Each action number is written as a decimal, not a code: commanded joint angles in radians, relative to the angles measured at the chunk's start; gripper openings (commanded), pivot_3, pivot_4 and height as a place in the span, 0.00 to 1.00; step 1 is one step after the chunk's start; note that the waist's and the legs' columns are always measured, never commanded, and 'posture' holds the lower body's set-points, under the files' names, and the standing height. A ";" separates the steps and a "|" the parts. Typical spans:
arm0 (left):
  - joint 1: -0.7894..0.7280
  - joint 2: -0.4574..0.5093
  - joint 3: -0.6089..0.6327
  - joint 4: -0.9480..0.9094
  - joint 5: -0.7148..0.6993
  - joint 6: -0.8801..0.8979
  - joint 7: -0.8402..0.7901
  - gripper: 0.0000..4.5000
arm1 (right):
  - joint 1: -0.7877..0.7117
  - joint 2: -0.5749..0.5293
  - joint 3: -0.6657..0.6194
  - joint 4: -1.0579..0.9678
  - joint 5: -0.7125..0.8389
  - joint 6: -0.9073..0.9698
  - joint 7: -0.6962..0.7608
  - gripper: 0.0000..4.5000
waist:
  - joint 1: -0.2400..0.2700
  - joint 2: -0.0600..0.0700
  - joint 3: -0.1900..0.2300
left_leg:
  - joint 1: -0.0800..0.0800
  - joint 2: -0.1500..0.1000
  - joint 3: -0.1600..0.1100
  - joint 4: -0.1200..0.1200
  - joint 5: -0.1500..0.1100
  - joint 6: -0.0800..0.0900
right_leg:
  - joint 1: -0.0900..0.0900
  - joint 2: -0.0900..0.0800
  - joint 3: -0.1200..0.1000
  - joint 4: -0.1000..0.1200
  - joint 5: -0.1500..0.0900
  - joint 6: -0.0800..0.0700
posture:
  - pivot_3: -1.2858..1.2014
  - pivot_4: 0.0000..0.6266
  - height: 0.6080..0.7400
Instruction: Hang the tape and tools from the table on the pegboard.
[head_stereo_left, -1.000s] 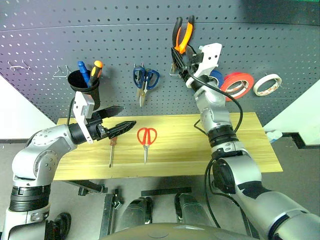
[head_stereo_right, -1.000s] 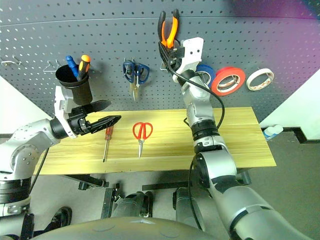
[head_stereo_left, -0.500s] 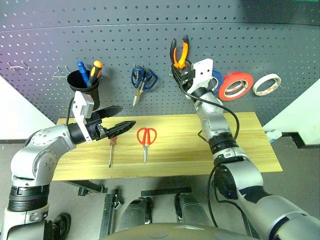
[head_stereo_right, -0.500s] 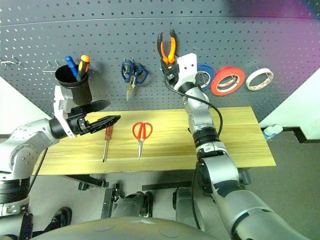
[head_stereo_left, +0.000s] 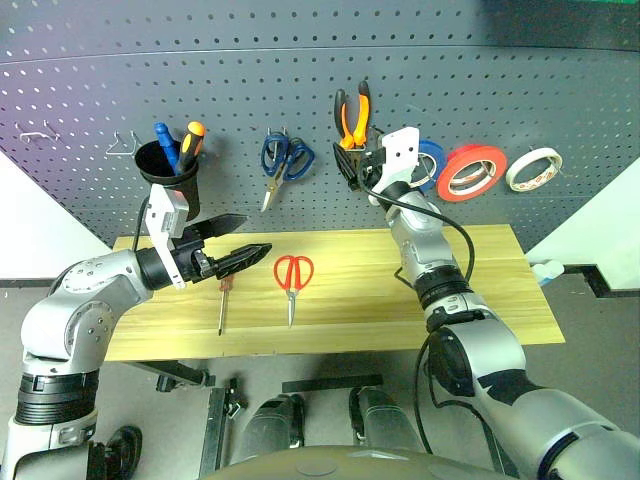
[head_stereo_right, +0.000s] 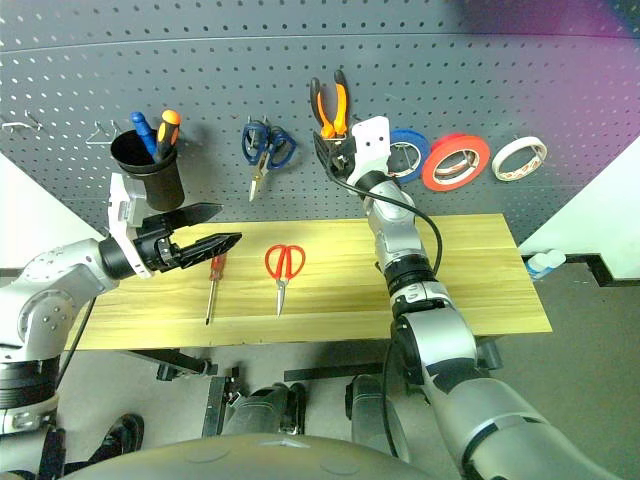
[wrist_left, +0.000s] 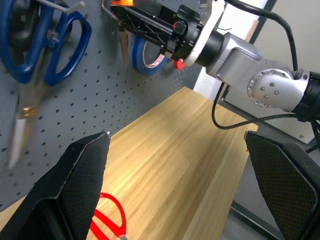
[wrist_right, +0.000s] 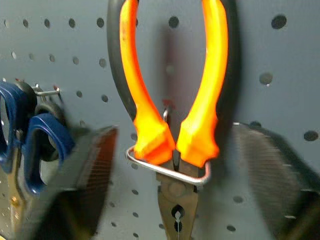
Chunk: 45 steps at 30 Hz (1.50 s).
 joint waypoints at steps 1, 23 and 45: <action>0.002 0.011 0.025 -0.038 -0.016 -0.010 -0.002 1.00 | -0.034 -0.006 -0.013 -0.022 0.017 -0.015 0.011 0.99 | 0.000 0.000 0.000 | 0.000 0.000 0.000 0.000 0.000 0.000 | 0.000 0.000 0.000 0.000 0.000 0.000 | 0.53 0.22 1.00; -0.021 0.019 0.014 -0.017 -0.011 -0.008 -0.016 1.00 | 0.123 0.005 0.000 -0.425 0.097 0.047 0.048 0.99 | 0.000 0.000 0.000 | 0.000 0.000 0.000 0.000 0.000 0.000 | 0.000 0.000 0.000 0.000 0.000 0.000 | 0.52 0.22 1.00; -0.036 0.013 -0.001 0.002 -0.001 -0.009 -0.029 1.00 | 0.298 -0.088 -0.025 -0.954 0.555 0.556 0.288 0.99 | 0.004 0.000 0.000 | 0.000 0.000 0.000 0.000 0.000 0.000 | 0.001 0.000 0.000 -0.001 0.000 0.000 | 0.51 0.23 1.00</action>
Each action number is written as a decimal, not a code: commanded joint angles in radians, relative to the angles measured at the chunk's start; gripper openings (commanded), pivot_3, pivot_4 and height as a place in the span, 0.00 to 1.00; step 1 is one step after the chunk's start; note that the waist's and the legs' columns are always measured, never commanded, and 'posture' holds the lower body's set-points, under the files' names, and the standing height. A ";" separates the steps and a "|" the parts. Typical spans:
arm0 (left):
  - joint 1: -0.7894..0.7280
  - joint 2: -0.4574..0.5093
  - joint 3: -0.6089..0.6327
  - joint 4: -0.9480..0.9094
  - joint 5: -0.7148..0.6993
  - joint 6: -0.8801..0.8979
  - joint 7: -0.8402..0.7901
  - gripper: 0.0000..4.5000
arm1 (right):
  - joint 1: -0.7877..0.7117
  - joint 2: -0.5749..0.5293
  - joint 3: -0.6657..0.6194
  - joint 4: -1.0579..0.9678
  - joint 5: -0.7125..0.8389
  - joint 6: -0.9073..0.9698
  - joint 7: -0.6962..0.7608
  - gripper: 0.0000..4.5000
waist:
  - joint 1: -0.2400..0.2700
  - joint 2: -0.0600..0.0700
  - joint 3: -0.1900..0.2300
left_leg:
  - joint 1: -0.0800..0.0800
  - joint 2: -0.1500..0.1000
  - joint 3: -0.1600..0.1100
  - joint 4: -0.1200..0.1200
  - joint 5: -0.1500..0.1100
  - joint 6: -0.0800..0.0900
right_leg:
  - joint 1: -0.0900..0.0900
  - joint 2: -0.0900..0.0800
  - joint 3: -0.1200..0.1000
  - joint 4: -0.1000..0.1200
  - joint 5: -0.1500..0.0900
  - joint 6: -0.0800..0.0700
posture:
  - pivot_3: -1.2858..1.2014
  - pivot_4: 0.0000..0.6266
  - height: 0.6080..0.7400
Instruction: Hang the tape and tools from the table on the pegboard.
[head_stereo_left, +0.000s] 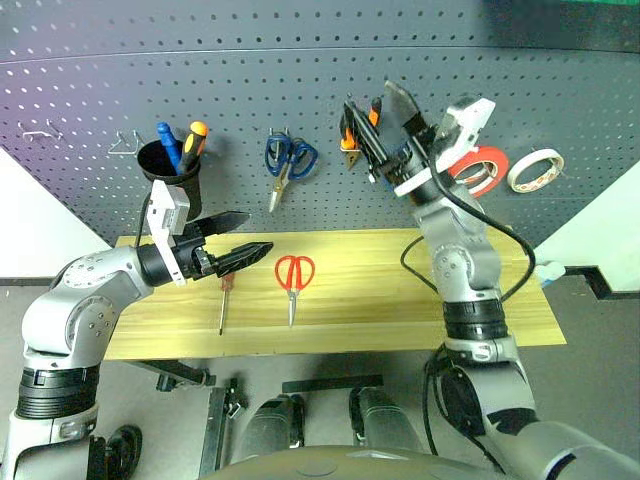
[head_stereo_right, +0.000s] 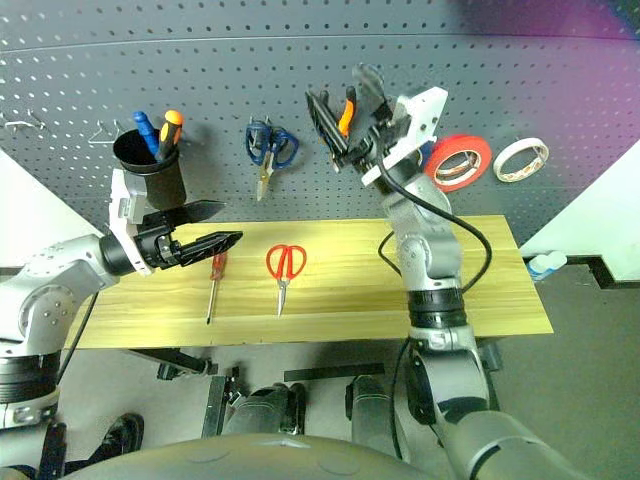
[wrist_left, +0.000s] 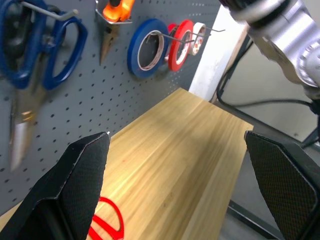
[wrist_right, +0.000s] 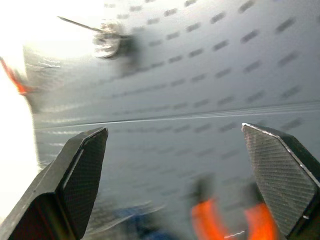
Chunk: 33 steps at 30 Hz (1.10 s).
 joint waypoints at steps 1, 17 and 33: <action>-0.008 0.008 0.009 -0.014 -0.004 -0.010 -0.002 1.00 | 0.025 -0.062 -0.013 -0.130 0.110 0.117 0.068 0.99 | 0.000 0.000 0.000 | 0.000 0.000 0.000 0.000 0.000 0.000 | 0.000 0.000 0.000 0.000 0.000 0.000 | 0.51 0.23 1.00; 0.045 0.017 0.012 0.019 0.055 -0.052 -0.016 1.00 | 0.259 -0.342 0.075 -0.259 0.041 0.257 0.280 0.99 | 0.006 0.000 0.000 | -0.001 0.001 0.000 0.000 -0.001 0.001 | 0.000 -0.001 0.000 -0.003 -0.001 -0.002 | 0.51 0.23 1.00; 0.074 -0.128 -0.183 0.087 0.391 -0.019 0.346 1.00 | 0.381 -0.599 0.028 -0.298 0.059 0.276 0.523 0.99 | 0.024 -0.002 0.001 | -0.002 0.003 0.001 0.000 -0.004 0.002 | 0.006 -0.002 -0.001 -0.014 -0.002 -0.003 | 0.49 0.26 1.00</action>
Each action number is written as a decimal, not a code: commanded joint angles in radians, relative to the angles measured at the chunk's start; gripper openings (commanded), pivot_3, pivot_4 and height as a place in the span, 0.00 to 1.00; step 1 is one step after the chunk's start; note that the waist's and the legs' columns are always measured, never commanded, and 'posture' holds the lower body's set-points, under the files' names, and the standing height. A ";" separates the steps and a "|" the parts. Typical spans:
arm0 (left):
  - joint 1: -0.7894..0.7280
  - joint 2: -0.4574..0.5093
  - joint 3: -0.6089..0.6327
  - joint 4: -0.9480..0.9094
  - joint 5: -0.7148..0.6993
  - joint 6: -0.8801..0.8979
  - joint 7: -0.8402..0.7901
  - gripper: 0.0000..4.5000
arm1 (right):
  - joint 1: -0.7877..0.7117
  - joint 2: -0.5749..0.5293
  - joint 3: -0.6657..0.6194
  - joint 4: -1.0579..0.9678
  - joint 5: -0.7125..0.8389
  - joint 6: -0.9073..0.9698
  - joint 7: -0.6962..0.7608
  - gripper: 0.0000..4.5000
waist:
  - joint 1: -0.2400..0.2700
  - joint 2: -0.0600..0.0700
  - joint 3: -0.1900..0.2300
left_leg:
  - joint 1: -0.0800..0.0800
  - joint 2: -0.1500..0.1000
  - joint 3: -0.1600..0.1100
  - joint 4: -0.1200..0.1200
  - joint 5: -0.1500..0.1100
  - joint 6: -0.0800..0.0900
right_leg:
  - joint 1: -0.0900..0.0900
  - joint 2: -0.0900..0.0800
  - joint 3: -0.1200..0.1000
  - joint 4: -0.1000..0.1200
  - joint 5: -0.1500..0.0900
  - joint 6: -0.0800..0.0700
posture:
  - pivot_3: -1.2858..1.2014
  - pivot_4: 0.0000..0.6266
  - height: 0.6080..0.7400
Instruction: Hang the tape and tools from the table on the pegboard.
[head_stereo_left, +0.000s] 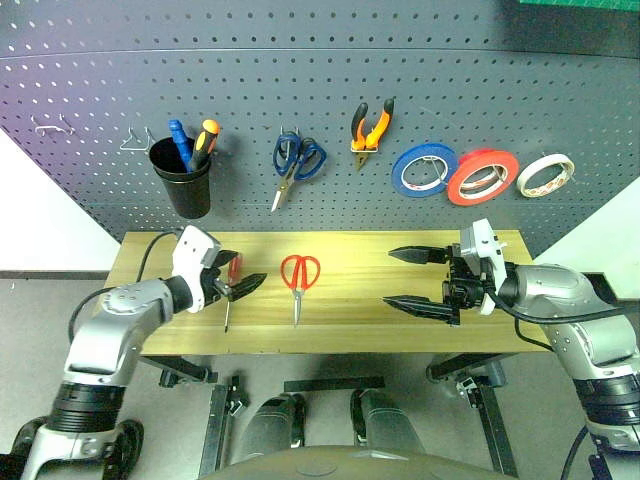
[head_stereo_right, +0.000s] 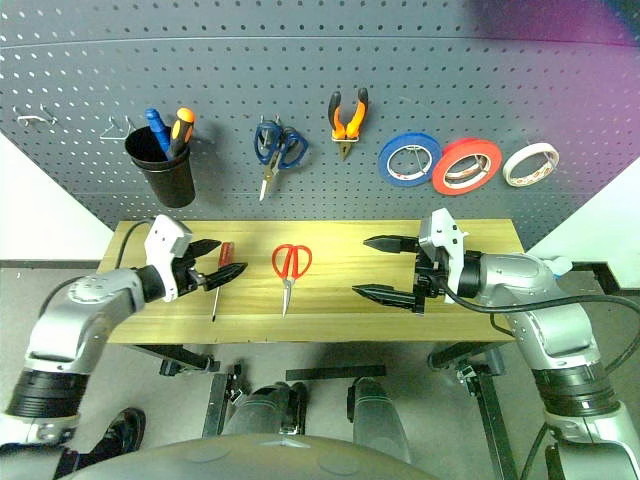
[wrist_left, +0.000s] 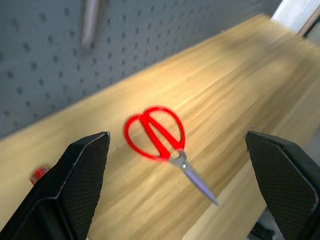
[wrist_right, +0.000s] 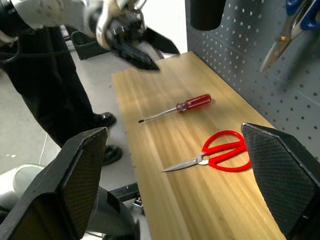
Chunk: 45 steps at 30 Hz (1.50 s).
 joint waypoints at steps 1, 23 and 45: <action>-0.021 -0.046 -0.027 -0.032 0.045 0.056 0.103 1.00 | -0.050 0.010 -0.055 -0.036 0.057 0.026 -0.018 0.99 | -0.002 0.000 0.000 | 0.000 0.000 0.000 0.000 0.000 0.001 | 0.000 0.000 0.000 -0.001 0.000 0.000 | 0.49 0.27 1.00; -0.199 -0.333 -0.173 0.052 0.214 0.428 0.449 1.00 | -0.094 0.045 -0.080 -0.072 0.130 0.106 -0.072 0.99 | -0.001 -0.002 0.003 | -0.003 0.000 0.000 0.001 0.000 0.005 | -0.001 0.000 -0.001 -0.003 0.001 0.001 | 0.48 0.36 1.00; -0.258 -0.488 -0.196 0.147 0.276 0.557 0.548 1.00 | -0.070 0.036 -0.109 -0.117 0.169 0.180 -0.112 0.99 | -0.005 -0.010 0.066 | -0.015 0.001 0.000 0.002 -0.001 0.008 | -0.011 -0.002 -0.002 -0.004 0.001 0.002 | 0.46 0.52 1.00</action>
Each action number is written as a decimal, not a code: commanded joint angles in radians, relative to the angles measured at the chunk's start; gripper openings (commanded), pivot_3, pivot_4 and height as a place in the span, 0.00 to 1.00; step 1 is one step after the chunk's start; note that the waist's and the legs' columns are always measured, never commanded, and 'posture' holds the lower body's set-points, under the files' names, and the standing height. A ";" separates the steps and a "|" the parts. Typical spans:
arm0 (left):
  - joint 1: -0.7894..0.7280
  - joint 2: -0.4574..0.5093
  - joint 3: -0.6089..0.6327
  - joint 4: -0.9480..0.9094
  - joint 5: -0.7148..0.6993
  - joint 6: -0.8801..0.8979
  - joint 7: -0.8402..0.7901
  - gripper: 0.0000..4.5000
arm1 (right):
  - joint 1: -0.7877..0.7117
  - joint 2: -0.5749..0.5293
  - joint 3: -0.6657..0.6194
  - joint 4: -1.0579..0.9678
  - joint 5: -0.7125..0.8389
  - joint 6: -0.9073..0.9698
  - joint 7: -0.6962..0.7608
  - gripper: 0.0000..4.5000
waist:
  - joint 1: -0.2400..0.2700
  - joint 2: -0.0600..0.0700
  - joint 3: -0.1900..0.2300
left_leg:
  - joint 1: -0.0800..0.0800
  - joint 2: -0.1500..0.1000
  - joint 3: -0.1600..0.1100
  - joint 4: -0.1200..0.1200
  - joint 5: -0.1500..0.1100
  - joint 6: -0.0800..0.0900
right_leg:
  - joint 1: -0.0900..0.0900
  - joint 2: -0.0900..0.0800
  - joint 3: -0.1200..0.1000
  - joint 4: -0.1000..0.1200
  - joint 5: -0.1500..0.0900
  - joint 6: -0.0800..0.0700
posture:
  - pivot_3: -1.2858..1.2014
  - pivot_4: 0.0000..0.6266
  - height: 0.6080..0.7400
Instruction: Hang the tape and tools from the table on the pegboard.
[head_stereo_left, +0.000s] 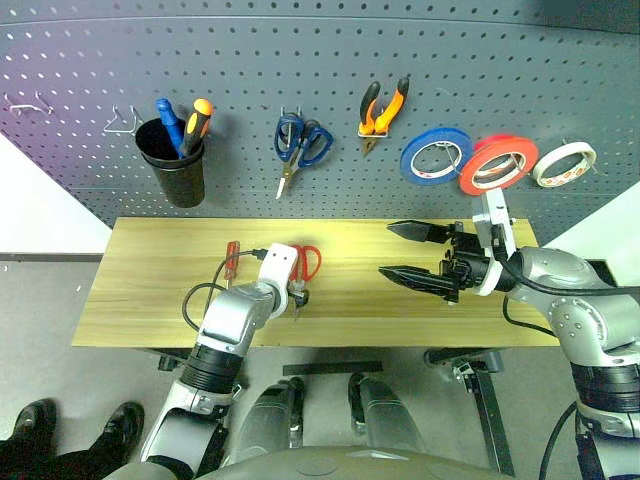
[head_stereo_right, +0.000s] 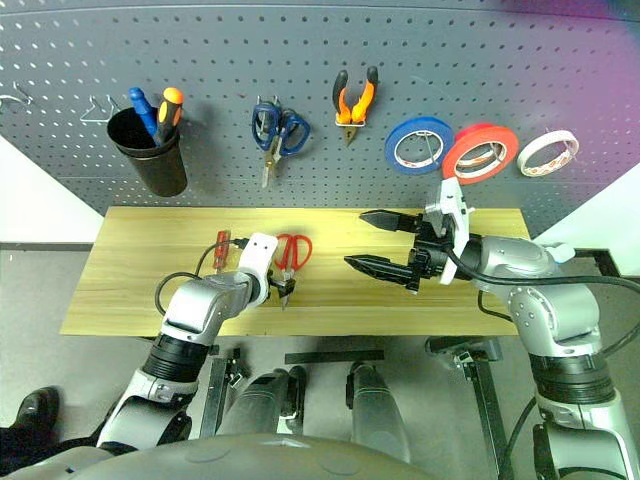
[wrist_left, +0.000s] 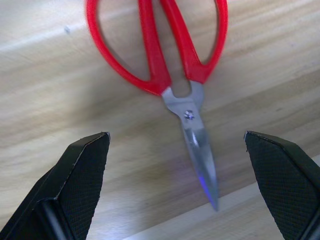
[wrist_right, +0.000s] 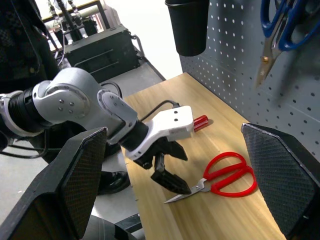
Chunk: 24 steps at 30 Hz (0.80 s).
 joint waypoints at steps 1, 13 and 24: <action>-0.025 -0.021 0.010 0.013 0.012 0.004 0.019 1.00 | 0.012 -0.011 -0.038 -0.059 0.027 0.006 -0.009 0.99 | -0.001 0.000 0.005 | 0.000 0.000 0.000 0.000 0.000 0.000 | 0.000 0.000 0.000 0.000 0.000 0.000 | 0.46 0.52 1.00; -0.064 -0.058 0.017 0.116 0.051 -0.012 0.064 1.00 | 0.038 -0.020 -0.063 -0.088 0.042 0.022 -0.029 0.99 | -0.003 0.001 0.012 | -0.001 0.000 0.000 0.000 -0.001 0.001 | 0.000 0.000 0.000 -0.001 0.000 0.001 | 0.45 0.52 1.00; -0.082 -0.086 0.039 0.180 0.060 -0.010 0.080 1.00 | 0.048 -0.025 -0.073 -0.108 0.049 0.036 -0.043 0.99 | -0.004 0.001 0.012 | -0.001 0.000 0.000 0.000 -0.001 0.001 | 0.000 0.000 0.000 -0.001 0.000 0.001 | 0.44 0.53 1.00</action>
